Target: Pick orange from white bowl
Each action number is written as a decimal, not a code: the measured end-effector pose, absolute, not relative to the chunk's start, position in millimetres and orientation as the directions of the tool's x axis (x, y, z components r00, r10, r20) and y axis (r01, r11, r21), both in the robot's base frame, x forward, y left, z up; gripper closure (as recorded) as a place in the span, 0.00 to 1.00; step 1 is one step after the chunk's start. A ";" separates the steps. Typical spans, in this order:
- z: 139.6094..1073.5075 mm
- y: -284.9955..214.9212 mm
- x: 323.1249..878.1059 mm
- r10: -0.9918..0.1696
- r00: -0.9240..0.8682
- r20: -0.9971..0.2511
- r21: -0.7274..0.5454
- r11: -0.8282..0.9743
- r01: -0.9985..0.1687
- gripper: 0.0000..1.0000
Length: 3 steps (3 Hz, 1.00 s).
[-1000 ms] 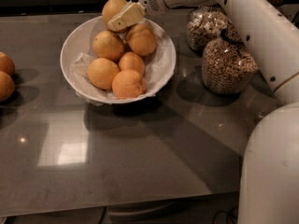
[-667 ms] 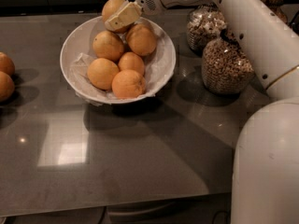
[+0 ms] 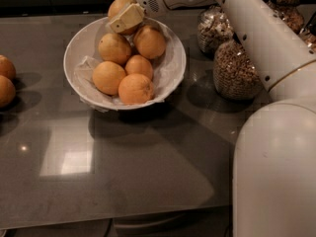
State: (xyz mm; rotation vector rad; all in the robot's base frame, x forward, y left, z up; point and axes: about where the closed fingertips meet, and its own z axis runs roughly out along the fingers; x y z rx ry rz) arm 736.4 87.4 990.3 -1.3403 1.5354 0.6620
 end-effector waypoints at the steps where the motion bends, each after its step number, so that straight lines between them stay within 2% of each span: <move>1: 988.3 91.1 736.1 -0.429 0.051 -0.902 -0.167 0.237 -0.957 0.24; 3: 987.9 92.5 736.2 -0.428 0.047 -0.902 -0.160 0.231 -0.960 0.67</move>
Offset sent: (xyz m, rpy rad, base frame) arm 0.0014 -0.0006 0.0018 0.0035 0.0280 0.0169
